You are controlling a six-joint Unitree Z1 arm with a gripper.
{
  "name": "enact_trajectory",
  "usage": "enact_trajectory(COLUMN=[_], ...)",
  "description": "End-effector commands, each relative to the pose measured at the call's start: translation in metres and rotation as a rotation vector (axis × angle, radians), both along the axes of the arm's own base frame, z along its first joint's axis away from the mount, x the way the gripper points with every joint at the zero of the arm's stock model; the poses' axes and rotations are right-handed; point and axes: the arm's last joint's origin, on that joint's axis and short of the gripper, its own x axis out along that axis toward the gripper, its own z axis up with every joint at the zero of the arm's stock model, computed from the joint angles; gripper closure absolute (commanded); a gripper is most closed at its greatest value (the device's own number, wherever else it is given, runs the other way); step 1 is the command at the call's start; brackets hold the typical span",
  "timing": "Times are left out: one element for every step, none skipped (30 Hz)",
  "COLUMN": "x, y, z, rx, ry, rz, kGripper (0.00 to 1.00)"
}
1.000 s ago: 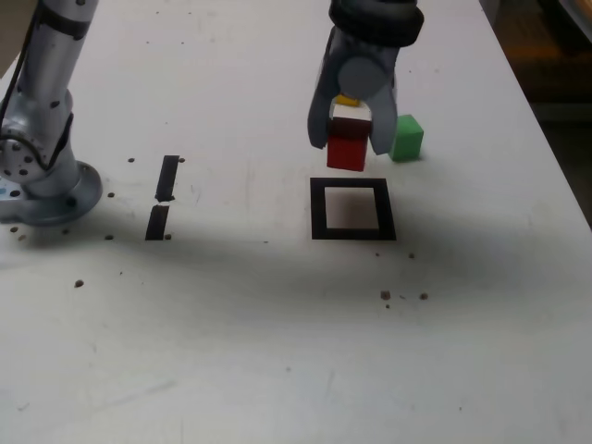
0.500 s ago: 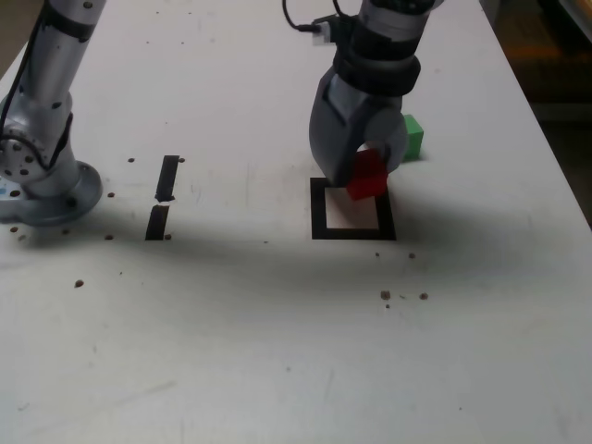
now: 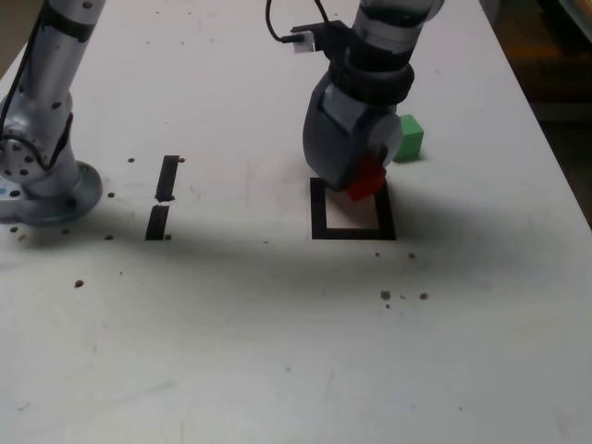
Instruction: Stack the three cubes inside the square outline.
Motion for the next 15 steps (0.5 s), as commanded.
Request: enact_trajectory(x=[-0.0026,-0.0032,-0.0037,-0.0040,-0.0041,-0.0039,-0.0038,-0.0037,-0.0036,-0.0036,-0.0036,-0.0038,-0.0041,-0.0045,-0.0048], y=[-0.0026,-0.0037,-0.0047,-0.0056,-0.0063,-0.0069,-0.0072,-0.0074,-0.0076,-0.0077,-0.0078,-0.0080,-0.0081,-0.0081,-0.0080], z=[0.0042,0.0048,0.0054,0.0058,0.0061,0.0063,0.0064,0.0065,0.0065,0.0065,0.0064,0.0060,0.0055,0.0046,0.0037], rx=[-0.013,-0.021,-0.029,-0.037,-0.045,-0.051,-0.058,-0.065,-0.073,-0.079,-0.086,-0.092,-0.096,-0.099,-0.100], ry=[-0.011,-0.013,-0.016,-0.019,-0.023,-0.027,-0.032,-0.036,-0.039,-0.042,-0.044,-0.043,-0.041,-0.037,-0.032], rz=[-0.015,-0.025,-0.035,-0.047,-0.064,-0.085,-0.108,-0.134,-0.161,-0.186,-0.208,-0.227,-0.241,-0.252,-0.261], kGripper=[0.84,0.84,0.84,0.84,0.84,0.84,0.84,0.84,0.84,0.84,0.84,0.84,0.84,0.84,0.84])
